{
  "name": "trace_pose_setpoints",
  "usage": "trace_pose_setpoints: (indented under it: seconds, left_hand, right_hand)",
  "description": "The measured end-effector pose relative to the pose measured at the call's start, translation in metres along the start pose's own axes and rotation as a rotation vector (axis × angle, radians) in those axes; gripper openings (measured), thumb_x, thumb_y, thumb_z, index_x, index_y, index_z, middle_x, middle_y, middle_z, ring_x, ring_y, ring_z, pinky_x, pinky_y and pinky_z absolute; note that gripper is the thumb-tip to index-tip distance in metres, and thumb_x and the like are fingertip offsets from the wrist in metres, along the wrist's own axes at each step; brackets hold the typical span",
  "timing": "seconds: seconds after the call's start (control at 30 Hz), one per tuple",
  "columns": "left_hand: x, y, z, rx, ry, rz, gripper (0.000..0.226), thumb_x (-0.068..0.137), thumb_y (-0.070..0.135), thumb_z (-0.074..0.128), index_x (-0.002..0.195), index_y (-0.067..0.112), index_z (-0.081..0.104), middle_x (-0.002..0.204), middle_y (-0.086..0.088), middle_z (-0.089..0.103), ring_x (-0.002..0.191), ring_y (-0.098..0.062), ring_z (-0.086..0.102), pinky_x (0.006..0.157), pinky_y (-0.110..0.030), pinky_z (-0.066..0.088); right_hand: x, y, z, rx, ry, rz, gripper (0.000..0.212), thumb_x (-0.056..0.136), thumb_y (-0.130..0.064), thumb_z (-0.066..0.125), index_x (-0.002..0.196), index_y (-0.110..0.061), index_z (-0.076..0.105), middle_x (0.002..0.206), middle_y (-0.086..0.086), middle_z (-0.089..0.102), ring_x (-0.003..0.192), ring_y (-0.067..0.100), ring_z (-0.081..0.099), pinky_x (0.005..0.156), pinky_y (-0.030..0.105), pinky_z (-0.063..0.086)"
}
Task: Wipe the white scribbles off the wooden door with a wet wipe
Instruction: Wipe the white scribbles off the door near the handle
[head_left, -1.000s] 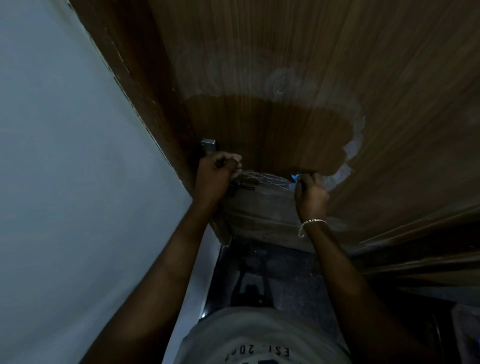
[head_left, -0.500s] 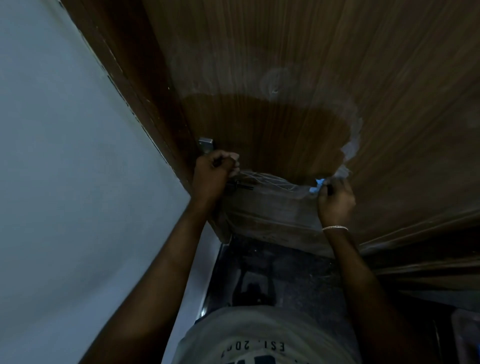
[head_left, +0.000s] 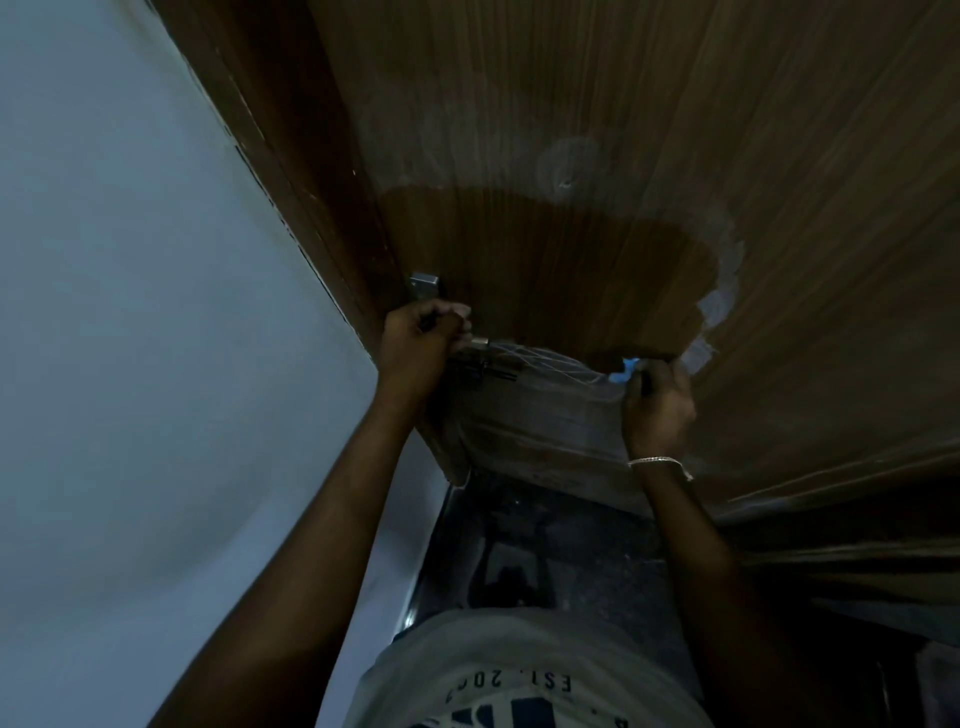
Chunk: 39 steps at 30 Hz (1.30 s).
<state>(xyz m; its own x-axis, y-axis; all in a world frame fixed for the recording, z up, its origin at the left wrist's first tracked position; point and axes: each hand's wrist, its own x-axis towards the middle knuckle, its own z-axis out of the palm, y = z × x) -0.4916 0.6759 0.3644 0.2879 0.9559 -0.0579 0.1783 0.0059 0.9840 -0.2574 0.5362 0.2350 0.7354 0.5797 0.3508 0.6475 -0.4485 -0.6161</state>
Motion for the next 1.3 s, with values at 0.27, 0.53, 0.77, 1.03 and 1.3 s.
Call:
trace_pose_setpoints:
  seconds: [0.27, 0.53, 0.77, 1.03, 1.3]
  left_hand:
    - [-0.004, 0.000, -0.009, 0.005, 0.021, 0.003, 0.017, 0.098, 0.008, 0.056, 0.105, 0.002, 0.070, 0.092, -0.006, 0.071, 0.080, -0.005, 0.070, 0.073, -0.018, 0.058]
    - [-0.009, -0.007, -0.016, -0.014, 0.011, -0.006, 0.016, 0.098, 0.009, 0.057, 0.104, 0.002, 0.071, 0.090, -0.006, 0.072, 0.078, -0.008, 0.071, 0.073, -0.019, 0.058]
    - [-0.012, -0.011, -0.023, -0.027, 0.038, -0.022, 0.017, 0.098, 0.006, 0.056, 0.106, 0.001, 0.071, 0.095, -0.009, 0.071, 0.083, -0.013, 0.070, 0.074, -0.019, 0.058]
    - [-0.014, -0.014, -0.036, -0.051, 0.048, -0.019, 0.015, 0.097, 0.006, 0.057, 0.100, 0.007, 0.071, 0.090, -0.009, 0.071, 0.085, -0.022, 0.071, 0.080, -0.028, 0.060]
    - [-0.016, -0.019, -0.047, -0.033, 0.038, 0.002, 0.015, 0.096, 0.007, 0.059, 0.096, 0.014, 0.073, 0.086, -0.005, 0.073, 0.079, -0.015, 0.073, 0.073, -0.020, 0.058]
  right_hand:
    - [-0.007, 0.011, 0.013, -0.001, -0.042, -0.011, 0.009, 0.093, -0.007, 0.059, 0.098, -0.009, 0.067, 0.102, 0.014, 0.064, 0.079, 0.027, 0.062, 0.065, 0.025, 0.045]
    - [-0.018, 0.007, 0.037, -0.009, -0.193, 0.073, 0.019, 0.098, -0.008, 0.052, 0.105, -0.001, 0.068, 0.109, 0.021, 0.065, 0.086, 0.039, 0.065, 0.076, 0.046, 0.053]
    - [-0.016, -0.024, 0.050, 0.038, -0.167, 0.022, 0.018, 0.099, -0.013, 0.052, 0.107, -0.007, 0.066, 0.094, 0.016, 0.069, 0.080, 0.030, 0.066, 0.072, 0.042, 0.055]
    - [-0.015, -0.027, 0.053, 0.035, -0.108, -0.008, 0.019, 0.098, -0.013, 0.052, 0.110, -0.008, 0.066, 0.088, 0.015, 0.071, 0.075, 0.031, 0.068, 0.067, 0.041, 0.055]
    - [-0.024, -0.024, 0.060, -0.032, -0.162, -0.033, 0.023, 0.099, -0.011, 0.052, 0.118, -0.010, 0.065, 0.075, 0.016, 0.069, 0.064, 0.032, 0.066, 0.056, 0.026, 0.044]
